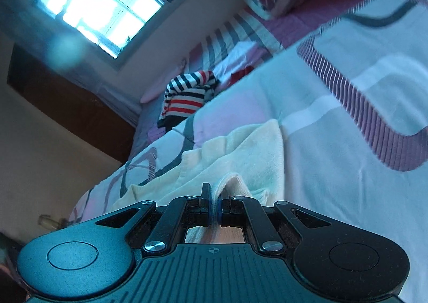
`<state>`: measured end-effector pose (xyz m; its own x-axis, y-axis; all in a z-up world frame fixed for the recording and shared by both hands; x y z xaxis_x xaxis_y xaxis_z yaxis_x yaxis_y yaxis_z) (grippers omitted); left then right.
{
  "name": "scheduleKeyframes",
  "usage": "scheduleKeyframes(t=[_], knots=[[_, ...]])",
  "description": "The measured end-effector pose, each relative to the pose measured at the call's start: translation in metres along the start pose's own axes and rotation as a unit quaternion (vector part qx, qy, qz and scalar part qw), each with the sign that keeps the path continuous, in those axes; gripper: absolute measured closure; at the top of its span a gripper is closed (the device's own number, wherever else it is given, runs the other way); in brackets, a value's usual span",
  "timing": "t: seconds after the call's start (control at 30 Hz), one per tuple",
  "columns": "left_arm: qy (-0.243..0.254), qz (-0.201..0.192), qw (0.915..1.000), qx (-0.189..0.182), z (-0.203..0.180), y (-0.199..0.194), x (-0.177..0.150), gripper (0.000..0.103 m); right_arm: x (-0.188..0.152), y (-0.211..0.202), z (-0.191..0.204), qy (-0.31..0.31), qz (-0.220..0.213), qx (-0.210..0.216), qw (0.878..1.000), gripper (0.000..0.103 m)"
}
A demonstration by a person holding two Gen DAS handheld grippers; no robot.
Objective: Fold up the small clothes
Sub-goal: 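Lift the held hem end and fold it over toward the collar with both grippers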
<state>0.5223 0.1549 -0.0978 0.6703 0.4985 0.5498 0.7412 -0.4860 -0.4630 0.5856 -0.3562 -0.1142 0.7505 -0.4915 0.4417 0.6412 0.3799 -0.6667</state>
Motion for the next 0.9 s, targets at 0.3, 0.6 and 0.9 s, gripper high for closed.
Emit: scheduleKeyframes(t=[0.3, 0.6, 0.9], knots=[[-0.018, -0.051, 0.9964, -0.065, 0.021, 0.019, 0.006, 0.035, 0.015, 0.011, 0.001, -0.010, -0.062, 0.025, 0.998, 0.014], [0.114, 0.017, 0.9933, 0.002, 0.005, 0.023, 0.009, 0.054, 0.007, 0.024, 0.023, -0.121, -0.046, -0.036, 0.991, 0.051], [0.238, 0.072, 0.9670, 0.057, -0.012, 0.047, -0.003, 0.086, -0.021, 0.058, 0.047, -0.236, -0.040, -0.101, 0.966, 0.075]])
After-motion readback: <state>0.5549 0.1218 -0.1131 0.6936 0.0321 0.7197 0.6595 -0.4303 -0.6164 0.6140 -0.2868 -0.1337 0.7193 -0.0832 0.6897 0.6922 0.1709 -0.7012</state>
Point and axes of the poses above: each gripper's, at about its wrist camera, not at the fingertips, and y roughly the way its jaws point, z to its left, x to its top, the point moved 1 cm from there along y, roughly the way its jaws point, and after that the axes turned 12 degrees about -x, right-handed, at the moved point
